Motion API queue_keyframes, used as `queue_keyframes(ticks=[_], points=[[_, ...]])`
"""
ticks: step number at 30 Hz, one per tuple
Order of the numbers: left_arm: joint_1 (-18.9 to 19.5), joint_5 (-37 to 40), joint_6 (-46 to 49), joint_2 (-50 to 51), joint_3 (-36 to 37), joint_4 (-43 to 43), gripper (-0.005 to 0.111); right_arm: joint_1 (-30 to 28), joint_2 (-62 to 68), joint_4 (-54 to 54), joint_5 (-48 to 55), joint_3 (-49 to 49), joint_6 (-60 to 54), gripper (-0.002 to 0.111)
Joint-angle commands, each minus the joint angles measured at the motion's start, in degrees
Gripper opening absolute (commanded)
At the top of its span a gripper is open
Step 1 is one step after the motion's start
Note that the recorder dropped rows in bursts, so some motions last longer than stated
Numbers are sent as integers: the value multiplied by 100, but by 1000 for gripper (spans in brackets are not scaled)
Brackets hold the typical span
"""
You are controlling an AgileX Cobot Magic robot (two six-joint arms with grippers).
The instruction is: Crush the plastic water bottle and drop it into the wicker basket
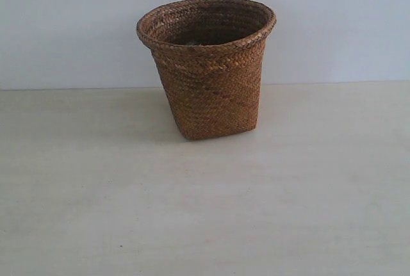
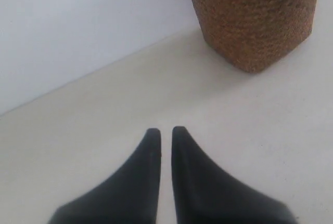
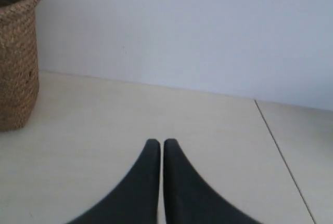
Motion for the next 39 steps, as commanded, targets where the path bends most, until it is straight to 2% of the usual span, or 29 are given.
queue_keyframes(ticks=[1,8,13,16,22,30,39], points=[[6,-417,-647,-953,546,-40,4,-21,-873,119,-459,535,-32,0],[6,-1109,-950,-2838,1625,-402,4,-21,-2406,434,-577,781,53,0],[6,-1541,-950,-3576,2064,-543,4,-21,-2826,795,-500,908,89,0],[6,-1634,-950,-3765,2285,-582,4,-21,-2964,857,-729,1321,55,0],[6,-2623,-950,-3778,2959,-582,4,-21,-2991,824,-1485,2136,-30,0],[6,-2716,-950,-3778,3442,-582,4,-21,-2991,824,-1670,2824,-114,0],[6,-2716,-950,-3778,3475,-582,4,-21,-2991,837,-1595,2911,75,0]])
